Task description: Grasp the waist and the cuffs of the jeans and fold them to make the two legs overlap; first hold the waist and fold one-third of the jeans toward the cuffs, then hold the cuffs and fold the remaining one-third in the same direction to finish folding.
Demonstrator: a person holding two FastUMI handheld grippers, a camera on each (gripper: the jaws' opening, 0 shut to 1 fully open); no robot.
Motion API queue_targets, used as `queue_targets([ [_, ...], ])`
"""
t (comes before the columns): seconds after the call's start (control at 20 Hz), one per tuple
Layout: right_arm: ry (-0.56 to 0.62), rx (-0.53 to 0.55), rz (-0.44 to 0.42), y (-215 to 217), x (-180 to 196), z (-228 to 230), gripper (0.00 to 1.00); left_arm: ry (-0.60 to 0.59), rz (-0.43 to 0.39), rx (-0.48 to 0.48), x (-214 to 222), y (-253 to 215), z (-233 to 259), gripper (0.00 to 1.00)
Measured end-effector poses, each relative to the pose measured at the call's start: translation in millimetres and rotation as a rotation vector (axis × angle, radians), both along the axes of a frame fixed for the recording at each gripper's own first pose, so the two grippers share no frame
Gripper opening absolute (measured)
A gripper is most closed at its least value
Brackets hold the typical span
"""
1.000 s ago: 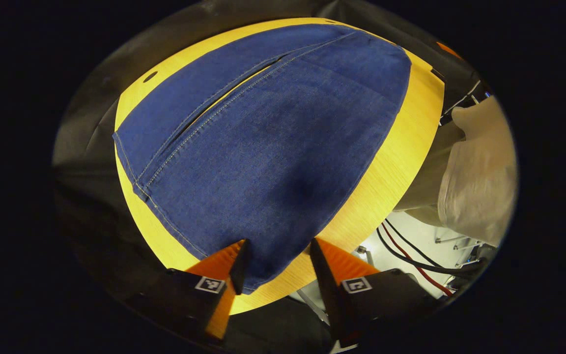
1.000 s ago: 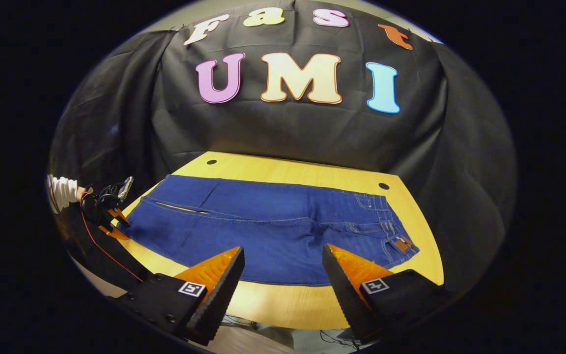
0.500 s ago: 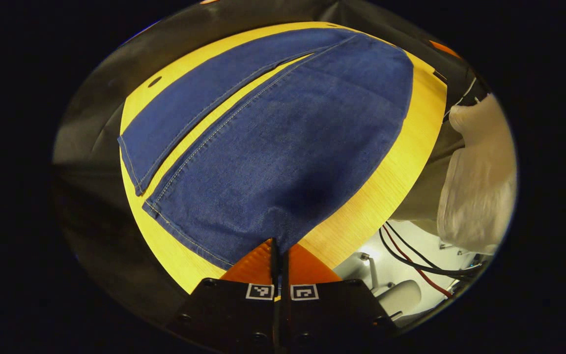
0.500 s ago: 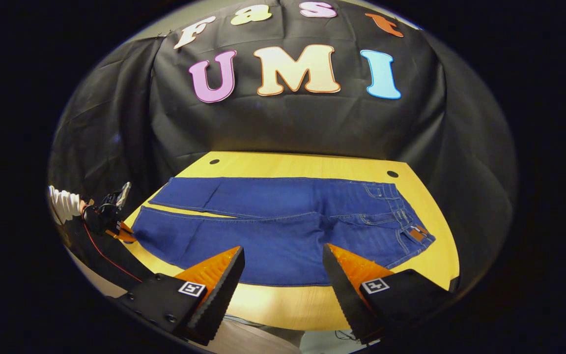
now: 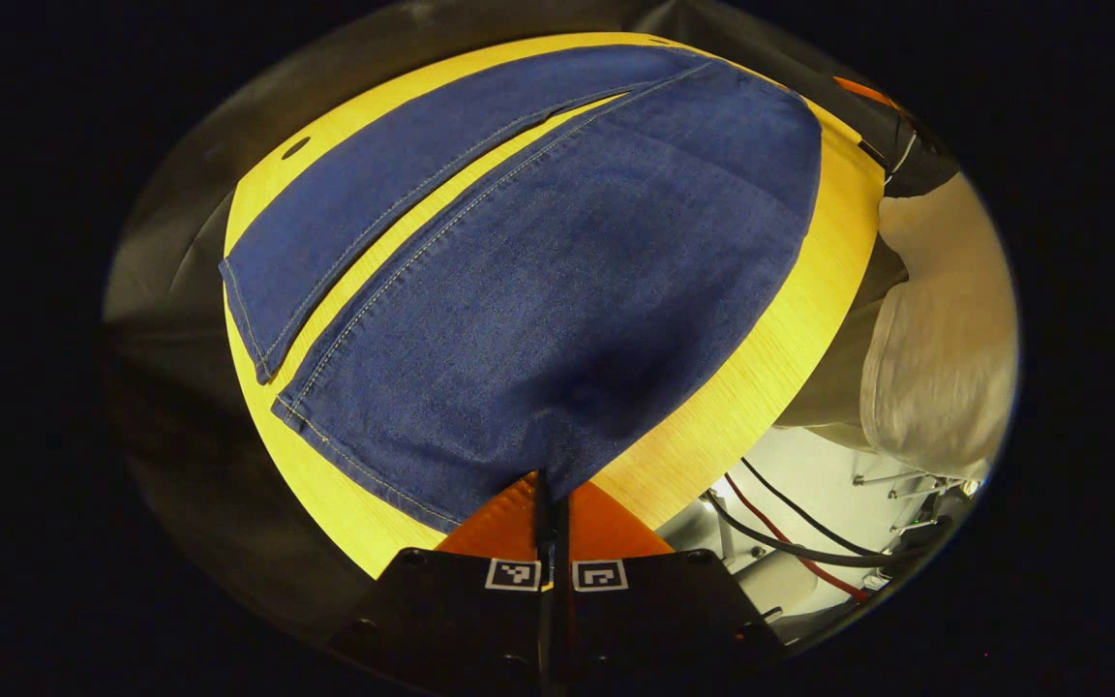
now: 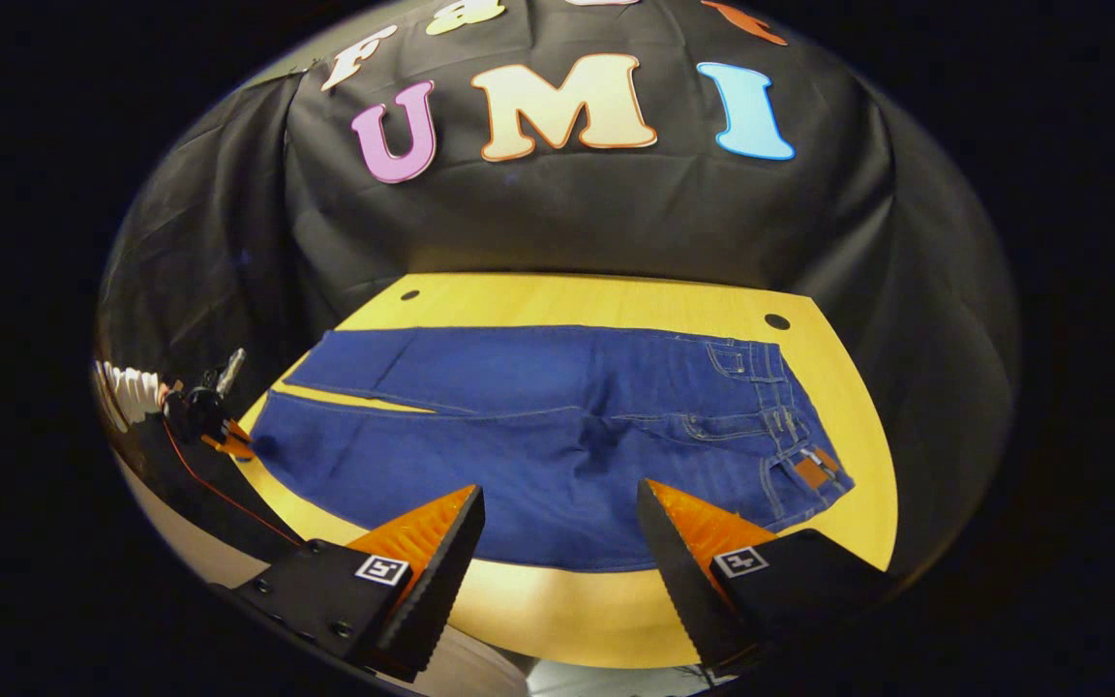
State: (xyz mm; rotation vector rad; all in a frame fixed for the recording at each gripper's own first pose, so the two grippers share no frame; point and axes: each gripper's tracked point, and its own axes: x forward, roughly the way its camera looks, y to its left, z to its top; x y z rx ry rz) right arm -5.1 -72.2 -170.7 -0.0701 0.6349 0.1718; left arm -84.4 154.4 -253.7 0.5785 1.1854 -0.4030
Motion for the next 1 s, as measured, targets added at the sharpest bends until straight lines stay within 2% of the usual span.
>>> queue_targets([
  [0.2,0.103,-0.035,0.041,-47.0,21.1,-18.5,0.99,0.036,0.023,0.000,2.3,0.7,-1.1,0.00],
  [0.4,0.240,-0.109,0.045,-97.6,25.4,-46.3,0.99,0.058,0.054,0.004,4.1,1.7,-2.5,0.00],
  [0.5,0.282,-0.185,0.078,-117.6,24.9,-54.6,0.99,0.072,0.054,0.013,4.7,1.4,-2.4,0.00],
  [0.7,0.363,-0.358,0.191,-142.5,26.0,-75.3,0.99,0.111,0.062,0.020,5.8,1.5,-2.9,0.00],
  [0.75,0.391,-0.386,0.227,-145.7,25.9,-82.1,0.94,0.124,0.065,0.021,5.8,1.8,-3.5,0.00],
  [0.85,0.445,-0.467,0.307,-154.8,20.1,-92.5,0.99,0.152,0.068,0.019,5.2,1.8,-3.7,0.00],
  [1.0,0.509,-0.558,0.424,-157.8,8.3,-104.8,0.99,0.177,0.053,0.025,5.3,1.2,-5.3,0.00],
])
